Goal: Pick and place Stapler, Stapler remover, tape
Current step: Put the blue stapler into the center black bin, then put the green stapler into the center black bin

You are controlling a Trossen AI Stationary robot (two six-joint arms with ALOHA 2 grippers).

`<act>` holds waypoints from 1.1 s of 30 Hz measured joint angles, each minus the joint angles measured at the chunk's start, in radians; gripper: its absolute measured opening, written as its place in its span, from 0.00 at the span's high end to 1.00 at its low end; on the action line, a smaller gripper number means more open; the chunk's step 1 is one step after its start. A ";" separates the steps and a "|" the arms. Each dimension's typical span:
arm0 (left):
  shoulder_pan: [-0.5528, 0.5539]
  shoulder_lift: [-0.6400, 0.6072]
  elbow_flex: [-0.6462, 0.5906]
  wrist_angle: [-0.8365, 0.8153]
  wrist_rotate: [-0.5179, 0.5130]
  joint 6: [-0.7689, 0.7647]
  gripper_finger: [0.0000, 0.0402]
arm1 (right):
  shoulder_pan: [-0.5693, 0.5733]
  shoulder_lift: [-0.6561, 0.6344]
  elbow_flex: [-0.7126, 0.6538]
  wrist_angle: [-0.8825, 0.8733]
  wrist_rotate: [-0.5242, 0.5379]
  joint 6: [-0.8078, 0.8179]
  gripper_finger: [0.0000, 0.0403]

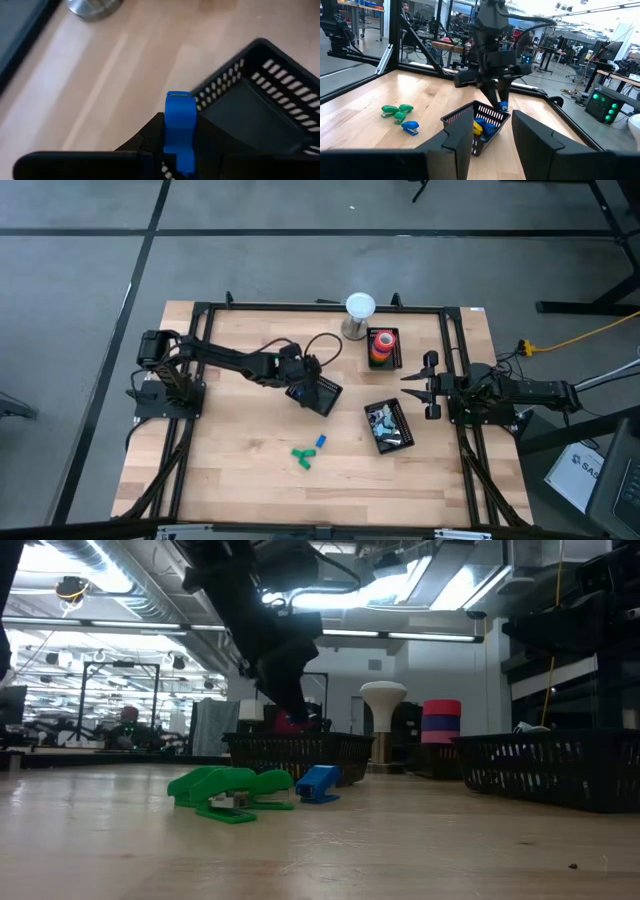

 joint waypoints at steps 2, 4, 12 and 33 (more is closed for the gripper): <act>-0.004 0.000 0.000 -0.023 0.031 -0.024 0.82 | 0.000 0.000 0.000 0.000 0.000 0.000 0.65; -0.004 0.000 0.000 -0.059 0.077 -0.056 0.82 | 0.000 0.000 0.000 0.000 0.000 0.000 0.65; -0.007 0.000 0.000 -0.113 0.081 -0.095 0.77 | 0.000 0.000 0.000 0.000 0.000 0.000 0.65; -0.122 -0.110 0.001 -0.038 0.033 -0.055 0.63 | 0.000 0.000 0.000 0.000 0.000 0.000 0.65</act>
